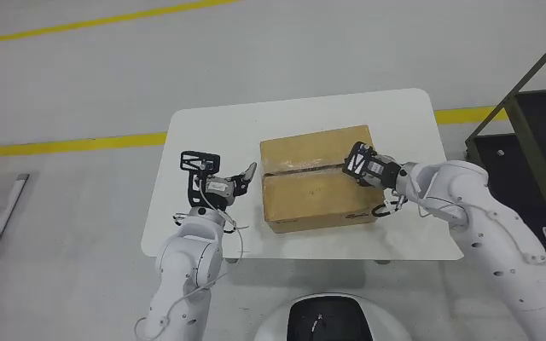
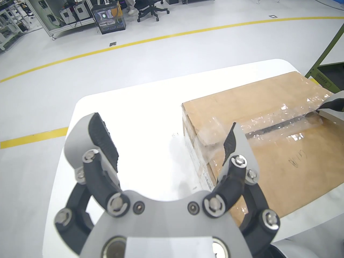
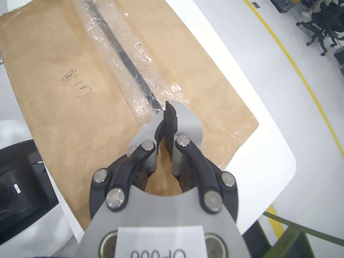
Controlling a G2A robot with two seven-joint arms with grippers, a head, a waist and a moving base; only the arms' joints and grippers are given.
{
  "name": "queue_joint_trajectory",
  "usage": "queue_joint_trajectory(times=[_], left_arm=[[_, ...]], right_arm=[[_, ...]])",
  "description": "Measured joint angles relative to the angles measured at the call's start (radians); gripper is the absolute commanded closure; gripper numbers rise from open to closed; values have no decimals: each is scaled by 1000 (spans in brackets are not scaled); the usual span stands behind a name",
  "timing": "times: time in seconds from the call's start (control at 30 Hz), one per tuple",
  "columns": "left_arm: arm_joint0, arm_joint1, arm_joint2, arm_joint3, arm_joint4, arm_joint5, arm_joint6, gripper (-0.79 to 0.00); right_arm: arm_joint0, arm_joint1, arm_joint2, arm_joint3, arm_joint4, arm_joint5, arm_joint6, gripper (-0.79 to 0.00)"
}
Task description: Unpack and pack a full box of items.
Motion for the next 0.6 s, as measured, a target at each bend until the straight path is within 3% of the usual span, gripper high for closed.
queue_joint_trajectory(times=[0.03,0.07,0.13,0.33,0.37,0.43,0.5,0.53,0.57,0.6], left_arm=[[-4,0,2,2,-2,-1,0,-699],[-8,-1,4,5,-3,-2,0,-554],[-18,-1,11,15,-3,-4,2,-456],[-42,-4,28,36,2,1,6,-474],[-43,-4,30,37,2,2,7,-403],[-43,-4,31,41,4,4,10,-388],[-44,-4,32,45,6,6,11,-465],[-44,-5,33,46,7,8,12,-539],[-44,-5,33,47,7,9,12,-600],[-44,-5,33,48,8,10,12,-763]], right_arm=[[-2,1,6,-1,3,1,-1,0],[-3,2,11,-1,7,2,-1,0],[-7,4,26,-2,20,8,-4,0],[-28,7,105,3,165,73,-30,0],[-33,6,121,7,207,97,-38,0],[-41,4,153,17,308,158,-43,0],[-43,4,166,26,349,196,-26,0],[-44,1,173,40,383,218,-18,-148],[-45,-1,180,56,428,229,-9,-200],[-42,-3,188,73,492,236,11,-252]])
